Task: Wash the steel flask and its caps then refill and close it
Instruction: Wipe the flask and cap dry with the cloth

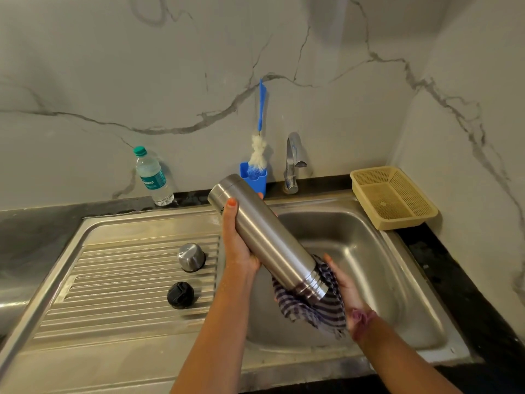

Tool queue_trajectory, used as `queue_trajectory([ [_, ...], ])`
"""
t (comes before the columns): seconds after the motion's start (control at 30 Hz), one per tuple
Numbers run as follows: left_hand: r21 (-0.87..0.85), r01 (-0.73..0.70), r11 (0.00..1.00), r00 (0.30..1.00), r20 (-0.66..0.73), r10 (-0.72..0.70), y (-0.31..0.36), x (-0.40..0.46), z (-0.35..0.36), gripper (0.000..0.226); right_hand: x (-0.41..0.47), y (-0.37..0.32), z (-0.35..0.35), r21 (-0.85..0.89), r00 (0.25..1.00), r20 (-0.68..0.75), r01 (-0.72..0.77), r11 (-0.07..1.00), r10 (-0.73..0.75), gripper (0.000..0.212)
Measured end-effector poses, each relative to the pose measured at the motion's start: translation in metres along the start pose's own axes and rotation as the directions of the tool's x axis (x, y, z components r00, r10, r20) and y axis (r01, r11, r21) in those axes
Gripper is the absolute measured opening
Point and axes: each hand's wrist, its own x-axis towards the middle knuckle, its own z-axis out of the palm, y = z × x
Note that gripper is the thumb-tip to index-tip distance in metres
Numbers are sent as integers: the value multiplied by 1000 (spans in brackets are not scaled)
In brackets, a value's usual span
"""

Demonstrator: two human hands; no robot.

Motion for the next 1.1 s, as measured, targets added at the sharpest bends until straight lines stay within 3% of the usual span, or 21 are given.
queue_trajectory([
  [0.1,-29,1,1000,1000,-8,-2,1,3,-2,95,-5,-3,6,-79,1000,-7,23,997,-23,77],
  [0.23,-29,39,999,998,-45,-40,4,4,-3,78,2,-1,1,-199,996,40,-73,977,82,98],
  [0.37,69,44,997,995,-92,-38,14,8,-2,85,-1,-2,4,-336,999,-24,-29,941,22,69],
  [0.4,120,28,992,994,-105,-15,16,10,-1,84,-1,-1,8,-483,997,-56,19,875,-53,57],
  [0.47,199,-23,980,990,-130,50,17,12,3,77,2,1,11,-802,960,-80,98,589,-268,54],
  [0.53,234,-86,968,975,-178,130,14,13,10,62,8,6,14,-921,887,-72,117,373,-456,62],
  [0.63,258,-134,957,940,-273,205,10,14,19,61,14,9,13,-982,796,-31,89,168,-605,82],
  [0.7,307,-98,947,957,-231,174,14,14,22,68,15,6,12,-957,816,-38,137,257,-577,82],
  [0.83,217,78,973,997,-28,-73,27,13,15,88,12,-14,11,-786,947,-4,196,586,-321,61],
  [0.9,180,98,979,995,-21,-96,26,15,12,85,11,-21,13,-769,971,17,164,618,-237,52],
  [0.97,191,76,979,996,-69,-63,22,14,16,78,15,-21,13,-876,946,-29,132,464,-323,58],
  [1.1,281,3,960,940,-327,93,2,17,25,68,29,-4,13,-999,786,-48,-43,23,-616,83],
])
